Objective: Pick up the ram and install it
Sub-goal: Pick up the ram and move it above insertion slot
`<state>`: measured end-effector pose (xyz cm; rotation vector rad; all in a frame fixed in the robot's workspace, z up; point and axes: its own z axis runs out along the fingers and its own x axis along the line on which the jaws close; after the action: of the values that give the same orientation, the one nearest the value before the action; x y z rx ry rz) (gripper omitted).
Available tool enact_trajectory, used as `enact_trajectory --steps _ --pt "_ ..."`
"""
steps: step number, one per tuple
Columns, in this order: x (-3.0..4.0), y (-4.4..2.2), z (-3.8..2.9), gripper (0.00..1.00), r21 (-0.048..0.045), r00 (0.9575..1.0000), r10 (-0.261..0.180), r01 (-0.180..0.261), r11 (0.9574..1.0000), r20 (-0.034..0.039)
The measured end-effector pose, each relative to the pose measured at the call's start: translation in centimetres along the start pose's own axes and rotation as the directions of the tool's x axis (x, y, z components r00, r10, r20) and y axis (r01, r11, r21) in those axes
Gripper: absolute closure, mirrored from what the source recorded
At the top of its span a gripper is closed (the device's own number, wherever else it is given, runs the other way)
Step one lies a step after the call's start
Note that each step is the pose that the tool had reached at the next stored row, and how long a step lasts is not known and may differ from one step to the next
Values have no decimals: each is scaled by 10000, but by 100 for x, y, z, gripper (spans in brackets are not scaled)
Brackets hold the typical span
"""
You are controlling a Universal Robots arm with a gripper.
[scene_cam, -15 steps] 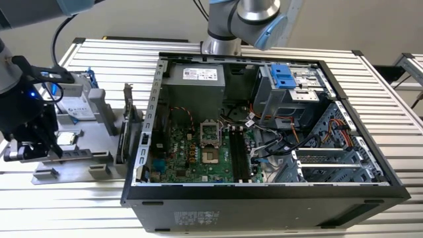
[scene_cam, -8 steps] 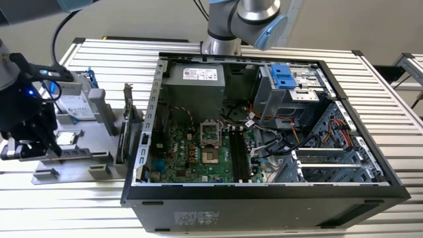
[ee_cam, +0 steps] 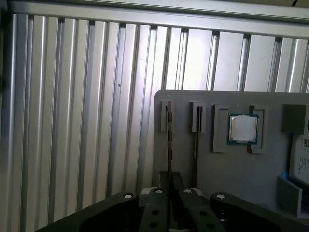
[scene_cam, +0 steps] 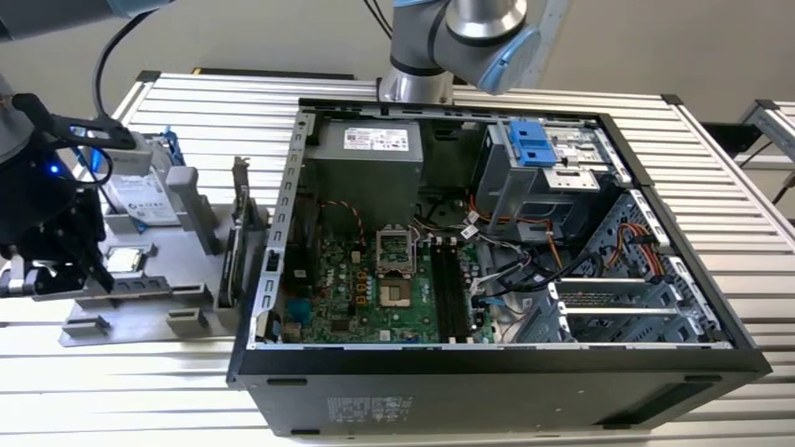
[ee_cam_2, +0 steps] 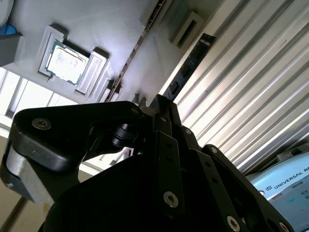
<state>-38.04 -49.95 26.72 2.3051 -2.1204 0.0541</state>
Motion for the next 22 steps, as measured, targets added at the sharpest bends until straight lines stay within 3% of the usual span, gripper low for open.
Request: enact_trajectory --steps 12,22 --pt "2 -1 -65 100 0 10000 31 -31 10000 0" --pt "2 1 -70 100 2 10000 33 -33 10000 -2"
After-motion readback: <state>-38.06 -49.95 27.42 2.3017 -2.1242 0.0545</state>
